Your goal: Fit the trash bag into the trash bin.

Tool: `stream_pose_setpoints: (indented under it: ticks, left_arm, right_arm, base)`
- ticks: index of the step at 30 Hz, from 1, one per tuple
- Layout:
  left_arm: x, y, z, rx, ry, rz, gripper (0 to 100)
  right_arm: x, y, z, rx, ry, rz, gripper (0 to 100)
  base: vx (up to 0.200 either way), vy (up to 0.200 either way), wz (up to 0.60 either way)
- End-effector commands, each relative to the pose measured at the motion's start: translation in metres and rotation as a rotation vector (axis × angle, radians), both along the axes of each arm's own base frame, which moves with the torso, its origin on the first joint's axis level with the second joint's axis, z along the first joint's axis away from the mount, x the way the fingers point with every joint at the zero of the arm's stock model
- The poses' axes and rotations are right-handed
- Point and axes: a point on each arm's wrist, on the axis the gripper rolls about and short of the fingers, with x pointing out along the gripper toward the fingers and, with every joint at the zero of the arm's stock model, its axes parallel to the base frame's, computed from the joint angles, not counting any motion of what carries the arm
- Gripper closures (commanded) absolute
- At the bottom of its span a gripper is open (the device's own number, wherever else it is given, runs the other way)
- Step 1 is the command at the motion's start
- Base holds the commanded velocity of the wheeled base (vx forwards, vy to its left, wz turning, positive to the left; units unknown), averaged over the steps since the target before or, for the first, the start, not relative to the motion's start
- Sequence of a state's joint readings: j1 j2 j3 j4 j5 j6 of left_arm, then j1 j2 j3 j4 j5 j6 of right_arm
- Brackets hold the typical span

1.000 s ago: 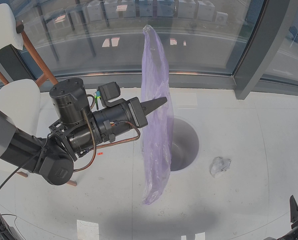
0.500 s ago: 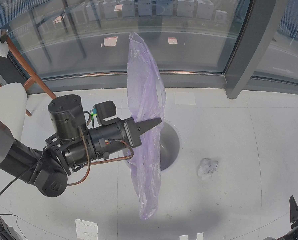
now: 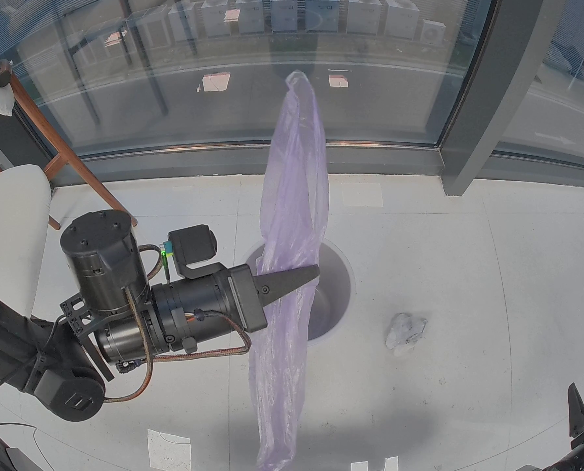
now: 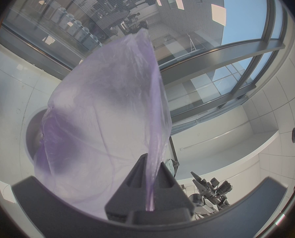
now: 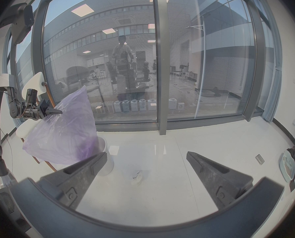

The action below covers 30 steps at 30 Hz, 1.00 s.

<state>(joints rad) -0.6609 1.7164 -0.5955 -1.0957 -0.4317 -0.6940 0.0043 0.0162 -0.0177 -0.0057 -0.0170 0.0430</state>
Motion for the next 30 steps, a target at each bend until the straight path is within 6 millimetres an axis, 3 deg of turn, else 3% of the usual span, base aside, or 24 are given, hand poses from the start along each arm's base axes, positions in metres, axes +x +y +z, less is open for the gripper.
stream_pose_setpoints:
  ticks: [1, 6, 10, 12, 20, 21, 23, 24, 25, 26, 30]
  left_arm:
    - [-0.018, 0.004, -0.009, 0.028, 0.031, -0.024, 100]
    - [-0.015, 0.004, -0.013, 0.036, 0.039, -0.023, 100]
    - [0.002, 0.007, -0.011, 0.027, 0.035, 0.019, 100]
    - [0.027, 0.016, -0.013, 0.022, 0.031, 0.083, 100]
    - [0.079, 0.020, -0.036, 0.041, 0.068, 0.168, 100]
    - [0.086, 0.021, -0.041, 0.051, 0.076, 0.186, 100]
    - [0.096, 0.019, -0.046, 0.055, 0.077, 0.219, 100]
    - [0.100, 0.017, -0.045, 0.051, 0.067, 0.244, 100]
    - [0.100, 0.017, -0.045, 0.051, 0.067, 0.244, 100]
    - [0.105, 0.011, -0.041, 0.044, 0.049, 0.288, 100]
    - [0.119, -0.006, -0.051, 0.086, 0.000, 0.341, 100]
  right_arm:
    - [0.000, 0.000, -0.005, 0.000, 0.006, 0.000, 0]
    - [0.000, 0.000, -0.005, 0.000, 0.006, 0.000, 0]
    - [0.000, 0.000, -0.005, -0.002, 0.006, 0.000, 0]
    - [0.000, 0.000, -0.005, -0.006, 0.009, -0.004, 0]
    - [0.000, 0.000, -0.006, 0.000, 0.006, -0.003, 0]
    - [-0.001, 0.000, -0.001, 0.009, -0.019, 0.005, 0]
    - [-0.003, 0.000, 0.032, 0.028, -0.081, 0.048, 0]
    - [0.005, 0.000, 0.048, 0.048, -0.038, 0.080, 0]
    - [0.005, 0.000, 0.048, 0.048, -0.038, 0.080, 0]
    - [0.025, 0.001, 0.062, 0.076, 0.069, 0.147, 0]
    - [0.055, 0.010, 0.097, 0.122, 0.161, 0.279, 0]
  base:
    - [0.000, 0.000, 0.00]
    - [0.000, 0.000, 0.00]
    - [0.000, 0.000, 0.00]
    - [0.000, 0.000, 0.00]
    - [0.000, 0.000, 0.00]
    - [0.000, 0.000, 0.00]
    - [0.000, 0.000, 0.00]
    - [0.000, 0.000, 0.00]
    - [0.000, 0.000, 0.00]
    - [0.000, 0.000, 0.00]
    - [0.000, 0.000, 0.00]
